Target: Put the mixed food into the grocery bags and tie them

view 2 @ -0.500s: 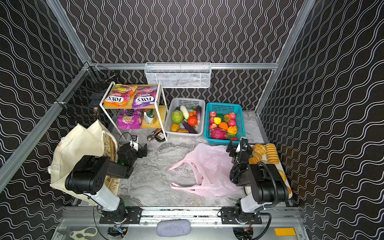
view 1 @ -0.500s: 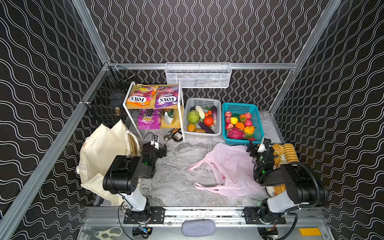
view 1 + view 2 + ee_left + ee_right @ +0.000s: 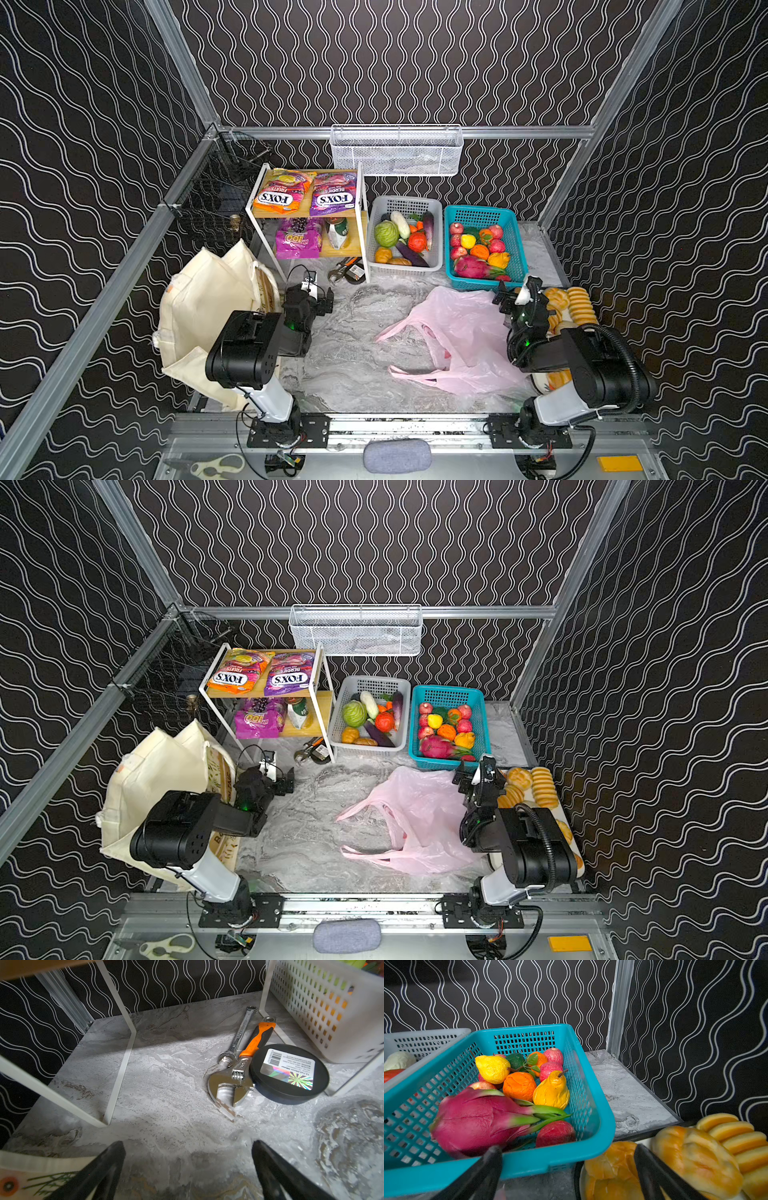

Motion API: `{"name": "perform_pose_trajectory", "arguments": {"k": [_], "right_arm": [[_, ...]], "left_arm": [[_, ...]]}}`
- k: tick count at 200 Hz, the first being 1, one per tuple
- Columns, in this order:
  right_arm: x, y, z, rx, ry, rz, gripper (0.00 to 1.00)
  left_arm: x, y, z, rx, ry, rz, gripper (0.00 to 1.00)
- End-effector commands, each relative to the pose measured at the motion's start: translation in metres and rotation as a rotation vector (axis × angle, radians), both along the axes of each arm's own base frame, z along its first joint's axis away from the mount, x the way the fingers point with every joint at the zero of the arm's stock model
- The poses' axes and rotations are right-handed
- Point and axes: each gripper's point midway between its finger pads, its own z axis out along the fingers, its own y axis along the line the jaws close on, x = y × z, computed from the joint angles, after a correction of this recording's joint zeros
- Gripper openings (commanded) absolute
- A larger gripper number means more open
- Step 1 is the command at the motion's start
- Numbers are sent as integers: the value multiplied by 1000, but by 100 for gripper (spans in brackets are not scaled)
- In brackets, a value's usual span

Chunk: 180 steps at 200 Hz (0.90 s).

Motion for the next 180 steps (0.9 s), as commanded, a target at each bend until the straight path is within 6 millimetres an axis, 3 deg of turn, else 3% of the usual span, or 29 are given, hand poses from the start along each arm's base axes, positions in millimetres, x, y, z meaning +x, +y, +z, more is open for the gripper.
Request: {"name": "perform_pose_trajectory", "arguments": {"k": [1,142,180], "right_arm": [[1,0,1,2,-2,-2,100],[-9,4,6,-16,-45,25,100],[-17,10,12,-25,-81,61,100]], "left_arm": [[1,1,6,3,-24,5,99],[-4,-4,10,19,-59,-9,99],[-17,-7,33,19,-132,-28,99]]}}
